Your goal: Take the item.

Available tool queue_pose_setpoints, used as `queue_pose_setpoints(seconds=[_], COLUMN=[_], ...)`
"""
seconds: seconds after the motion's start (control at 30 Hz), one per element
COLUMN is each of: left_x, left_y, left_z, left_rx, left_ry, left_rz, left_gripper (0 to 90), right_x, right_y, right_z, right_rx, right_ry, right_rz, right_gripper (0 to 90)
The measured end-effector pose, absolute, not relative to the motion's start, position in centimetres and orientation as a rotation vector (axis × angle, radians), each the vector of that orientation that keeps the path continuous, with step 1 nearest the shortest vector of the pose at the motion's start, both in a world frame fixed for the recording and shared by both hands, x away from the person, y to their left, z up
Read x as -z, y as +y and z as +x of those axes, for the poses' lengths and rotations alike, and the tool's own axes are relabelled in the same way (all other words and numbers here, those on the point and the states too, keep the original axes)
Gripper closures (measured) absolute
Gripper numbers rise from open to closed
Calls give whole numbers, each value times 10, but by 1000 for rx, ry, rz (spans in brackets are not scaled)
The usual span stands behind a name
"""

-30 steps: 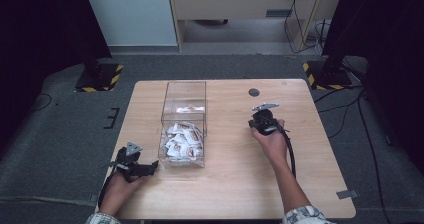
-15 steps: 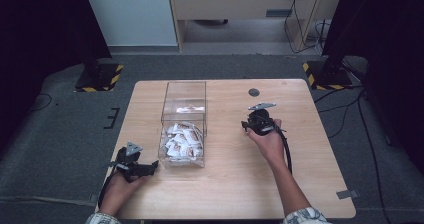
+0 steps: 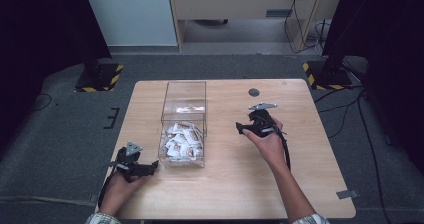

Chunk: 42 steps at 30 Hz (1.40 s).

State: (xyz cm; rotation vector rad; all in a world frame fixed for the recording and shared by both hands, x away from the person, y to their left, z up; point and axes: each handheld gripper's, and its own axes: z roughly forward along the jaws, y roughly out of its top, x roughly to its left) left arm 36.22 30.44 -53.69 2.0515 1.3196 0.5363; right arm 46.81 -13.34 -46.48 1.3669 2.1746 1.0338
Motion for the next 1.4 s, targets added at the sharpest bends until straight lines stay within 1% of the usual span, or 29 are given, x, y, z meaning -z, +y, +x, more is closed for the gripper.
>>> queue_pose_setpoints(seconds=[0.1,0.23,0.47,0.73,0.77,0.83,0.93,1.1,1.17,1.4], left_x=[537,537,537,537,537,537,537,537,537,537], left_y=[304,304,304,304,304,304,304,304,304,304], left_z=[362,362,362,362,362,362,362,362,362,362], left_rx=[-536,-536,-537,-536,-537,-537,-536,-536,-536,-534], left_ry=[1320,1319,1320,1320,1320,1320,1320,1320,1320,1318], left_rz=[2052,2052,2052,2052,2052,2052,2052,2052,2052,2055], left_gripper=[0,0,0,0,0,0,0,0,0,0], right_x=[462,456,460,479,486,495,513,525,533,539], right_y=[-134,-138,-149,-161,-164,-168,-172,-170,-167,-167], right_z=[463,451,430,404,395,390,383,380,378,374], right_rx=[-1037,-1090,-1108,-1099,-1051,-990,-962,-927,-867,-919], right_ry=[2141,2128,2131,2163,2183,2182,2206,2218,2242,2190], right_rz=[1366,1336,1321,1318,1302,1299,1343,1354,1347,1358], right_gripper=[90,66,65,69,86,130,133,117,76,54])
